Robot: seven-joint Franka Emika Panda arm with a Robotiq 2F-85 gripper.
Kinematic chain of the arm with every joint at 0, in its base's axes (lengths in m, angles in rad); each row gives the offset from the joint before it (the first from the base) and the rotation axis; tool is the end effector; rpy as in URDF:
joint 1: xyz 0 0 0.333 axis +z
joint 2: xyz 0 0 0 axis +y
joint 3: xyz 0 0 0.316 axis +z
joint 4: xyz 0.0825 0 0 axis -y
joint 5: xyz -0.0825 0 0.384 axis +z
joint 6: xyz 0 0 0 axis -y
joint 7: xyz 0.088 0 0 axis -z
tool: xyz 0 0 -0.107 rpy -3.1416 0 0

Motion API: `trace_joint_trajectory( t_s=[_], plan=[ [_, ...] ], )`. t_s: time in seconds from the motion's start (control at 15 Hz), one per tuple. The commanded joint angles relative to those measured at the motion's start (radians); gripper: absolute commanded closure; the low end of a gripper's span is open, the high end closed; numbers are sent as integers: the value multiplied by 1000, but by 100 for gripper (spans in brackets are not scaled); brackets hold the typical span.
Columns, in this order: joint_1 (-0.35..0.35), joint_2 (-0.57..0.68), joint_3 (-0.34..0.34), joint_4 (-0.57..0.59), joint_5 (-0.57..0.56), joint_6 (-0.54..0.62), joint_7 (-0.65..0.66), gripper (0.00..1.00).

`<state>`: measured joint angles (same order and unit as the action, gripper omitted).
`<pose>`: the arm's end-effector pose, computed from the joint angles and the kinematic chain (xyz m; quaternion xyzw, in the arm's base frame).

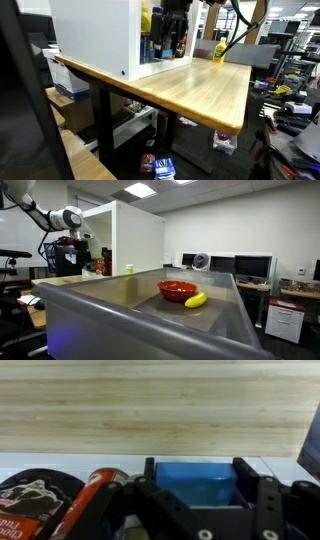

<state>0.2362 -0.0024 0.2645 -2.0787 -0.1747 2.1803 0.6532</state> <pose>0.4913 0.2615 0.4386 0.9954 -0.0297 0.0839 0.0341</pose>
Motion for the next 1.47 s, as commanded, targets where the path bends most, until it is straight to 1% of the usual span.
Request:
trace_joint_trajectory(
  t_s=[0.0,0.2,0.47,0.93,1.0,1.07,1.13,1.2,1.27,1.4],
  plan=[
    [-2,-23,-13,-46,-31,104,-17,48],
    [-9,-1,-25,-51,-49,140,-20,48],
    [-10,-2,-33,-67,-64,162,-15,48],
    [-9,-1,-38,-89,-25,212,-56,48],
    [-9,-25,-38,-100,-26,189,-49,6],
    [-12,-84,-42,-131,-90,146,2,5],
    [-17,-131,-47,-162,-79,118,-23,2],
    [-22,-179,-52,-195,-57,111,-55,0],
    [-28,-240,-56,-229,-29,72,-57,0],
    [-38,-310,-67,-270,26,57,-86,0]
  ],
)
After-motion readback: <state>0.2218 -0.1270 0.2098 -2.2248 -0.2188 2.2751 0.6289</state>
